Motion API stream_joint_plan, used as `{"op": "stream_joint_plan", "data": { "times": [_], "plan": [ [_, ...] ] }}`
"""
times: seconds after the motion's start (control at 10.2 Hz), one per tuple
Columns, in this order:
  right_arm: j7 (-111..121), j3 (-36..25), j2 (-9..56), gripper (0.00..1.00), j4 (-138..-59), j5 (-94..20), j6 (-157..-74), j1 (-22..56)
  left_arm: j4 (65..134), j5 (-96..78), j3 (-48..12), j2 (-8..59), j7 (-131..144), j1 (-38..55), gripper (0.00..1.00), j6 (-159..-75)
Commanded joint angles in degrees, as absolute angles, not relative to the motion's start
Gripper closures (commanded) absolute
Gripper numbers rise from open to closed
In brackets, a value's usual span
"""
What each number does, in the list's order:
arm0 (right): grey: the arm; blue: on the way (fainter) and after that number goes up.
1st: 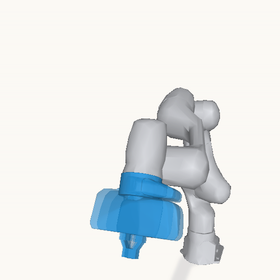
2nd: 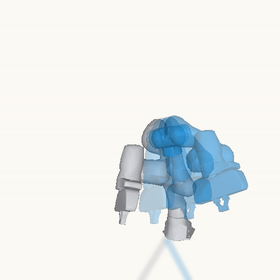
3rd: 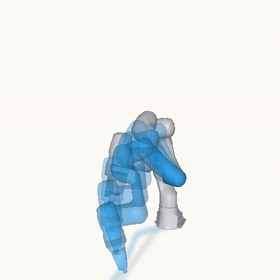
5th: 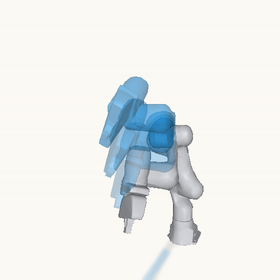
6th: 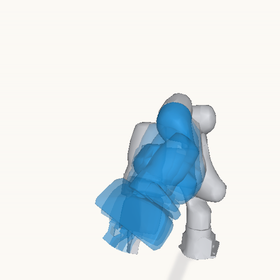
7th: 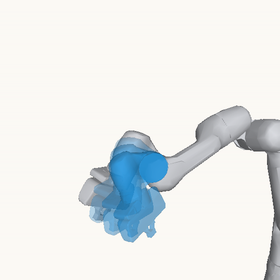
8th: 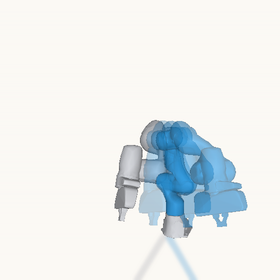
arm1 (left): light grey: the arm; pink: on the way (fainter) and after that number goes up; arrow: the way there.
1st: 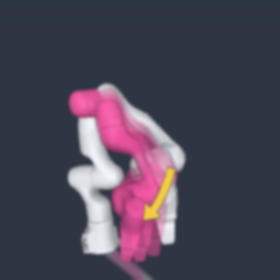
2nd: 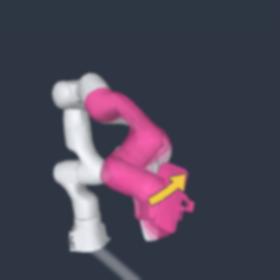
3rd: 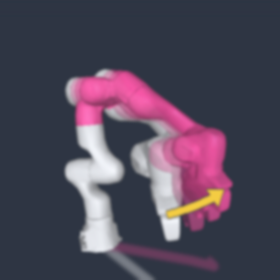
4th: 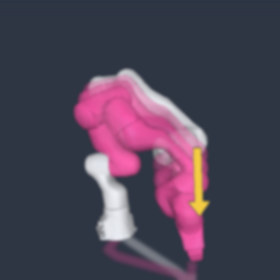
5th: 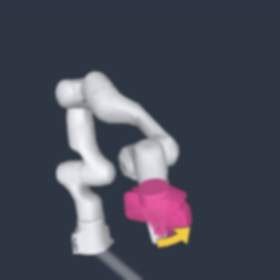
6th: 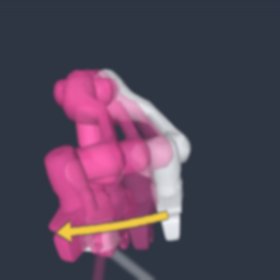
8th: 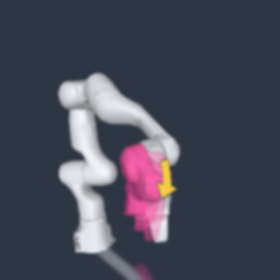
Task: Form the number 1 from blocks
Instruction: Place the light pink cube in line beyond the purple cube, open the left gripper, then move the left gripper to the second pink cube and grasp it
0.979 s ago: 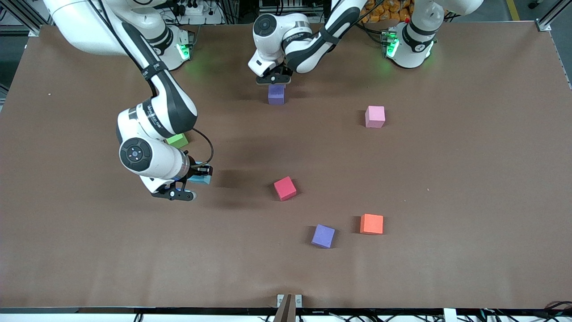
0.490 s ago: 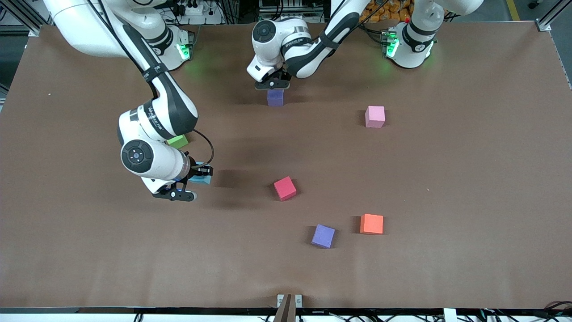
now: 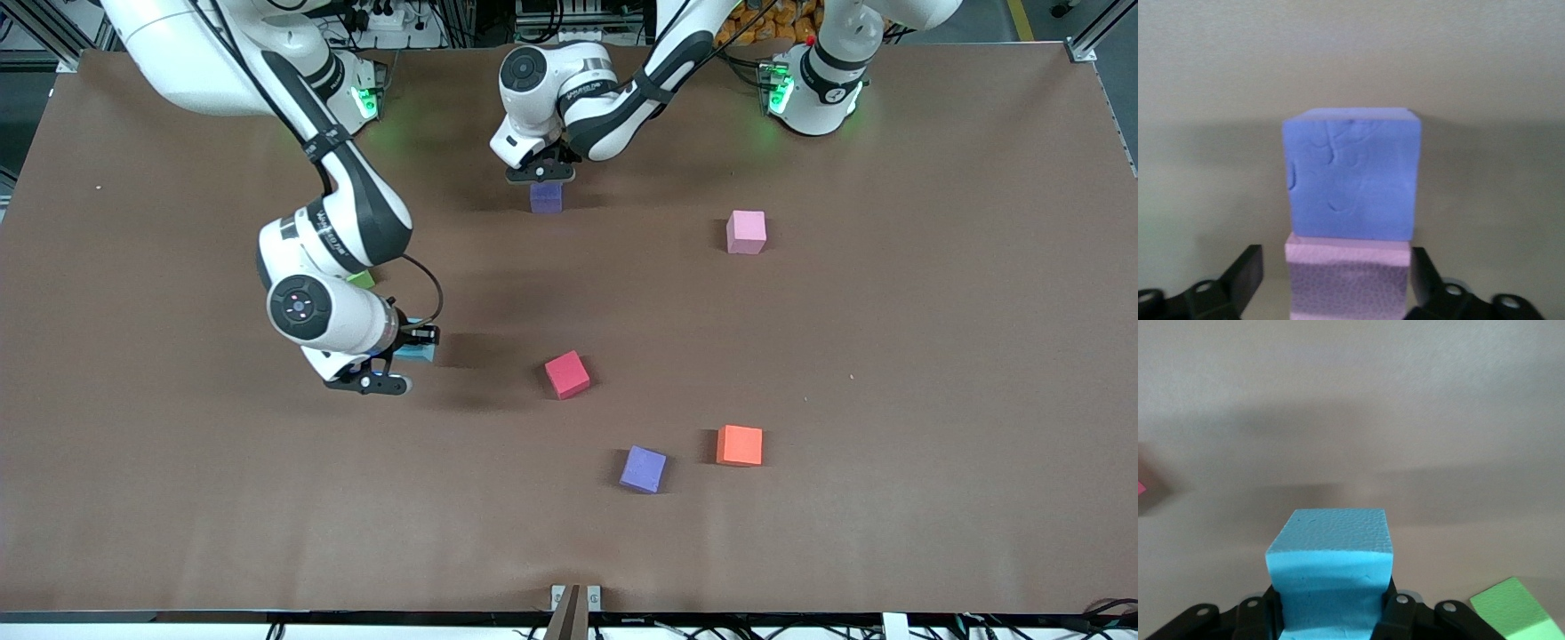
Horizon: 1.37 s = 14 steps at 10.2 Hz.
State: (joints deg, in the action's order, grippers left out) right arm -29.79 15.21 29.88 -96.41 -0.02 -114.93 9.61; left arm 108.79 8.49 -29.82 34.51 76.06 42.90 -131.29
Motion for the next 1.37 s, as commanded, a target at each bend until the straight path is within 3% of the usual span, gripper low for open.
{"op": "stream_joint_plan", "data": {
  "times": [0.0,0.59,1.27],
  "plan": [
    [-32.33,16.86,30.23,1.0,-96.42,-1.14,-115.14,10.11,108.11,9.14,-30.41,30.17,76.2,42.71,0.0,-124.3],
    [-33.49,18.72,30.32,1.0,-97.56,-1.14,-115.31,10.37,107.75,5.36,-30.32,20.58,71.21,37.2,0.0,-116.28],
    [-44.63,26.97,29.45,1.0,-104.58,0.52,-122.43,11.86,103.1,6.67,-29.88,23.02,51.18,14.01,0.0,-116.37]
  ]
}}
